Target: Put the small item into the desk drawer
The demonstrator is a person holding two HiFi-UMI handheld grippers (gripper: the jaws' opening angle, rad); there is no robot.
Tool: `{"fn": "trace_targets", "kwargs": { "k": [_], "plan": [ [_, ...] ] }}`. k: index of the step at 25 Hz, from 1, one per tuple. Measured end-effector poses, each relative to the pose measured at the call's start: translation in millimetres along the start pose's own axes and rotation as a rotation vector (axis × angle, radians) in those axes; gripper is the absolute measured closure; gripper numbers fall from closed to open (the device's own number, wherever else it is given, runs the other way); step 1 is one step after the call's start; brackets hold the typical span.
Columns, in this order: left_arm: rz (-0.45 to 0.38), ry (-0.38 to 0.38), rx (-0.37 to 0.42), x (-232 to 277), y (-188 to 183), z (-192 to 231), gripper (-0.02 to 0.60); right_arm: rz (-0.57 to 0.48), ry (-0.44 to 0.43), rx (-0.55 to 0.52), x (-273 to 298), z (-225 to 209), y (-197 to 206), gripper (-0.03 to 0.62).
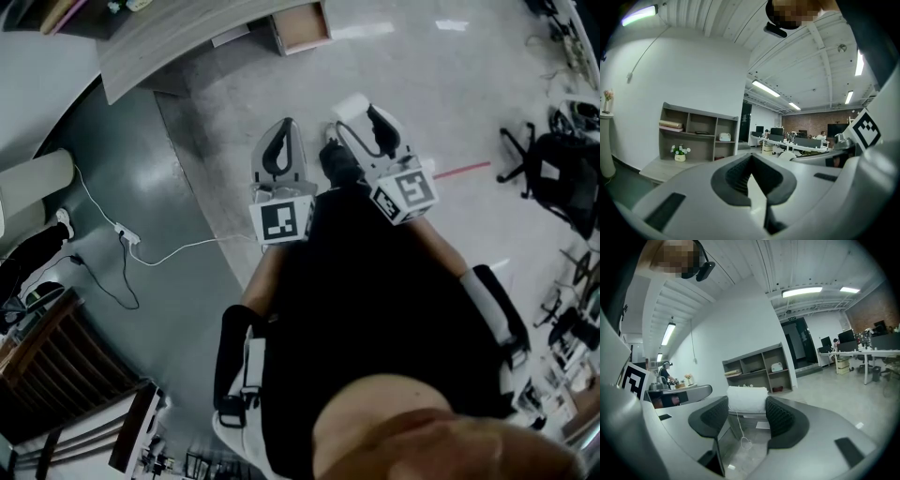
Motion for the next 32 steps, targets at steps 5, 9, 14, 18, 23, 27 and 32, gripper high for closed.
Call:
{"fn": "trace_targets", "kwargs": {
  "k": [5, 9, 14, 18, 23, 27, 32],
  "plan": [
    [0.019, -0.019, -0.008, 40, -18, 1, 0.586, 0.022, -0.016, -0.014, 24, -34, -18, 0.343],
    [0.03, -0.036, -0.014, 73, -34, 1, 0.586, 0.039, -0.032, -0.012, 42, -63, -33, 0.344],
    [0.04, -0.056, -0.022, 103, -48, -3, 0.586, 0.055, -0.051, -0.005, 59, -94, -43, 0.344],
    [0.046, -0.066, -0.025, 119, -57, -4, 0.586, 0.074, -0.056, 0.004, 71, -110, -45, 0.344],
    [0.061, -0.072, -0.021, 133, -61, 2, 0.586, 0.078, -0.051, 0.014, 85, -122, -47, 0.343],
    [0.068, -0.063, -0.026, 148, -66, 13, 0.586, 0.091, -0.032, 0.022, 98, -129, -51, 0.344],
    [0.07, -0.03, -0.009, 175, -73, 34, 0.586, 0.086, 0.002, 0.029, 118, -137, -61, 0.344]
  ]
}}
Point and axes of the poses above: the fingertips, and each gripper's own axes: x forward along the fingers, z to its left, y out of its underside, the point moved 7 cm from there along -x, backward along the fingers, and after that the axes turned 15 degrees about z, right-handed, at the moved point
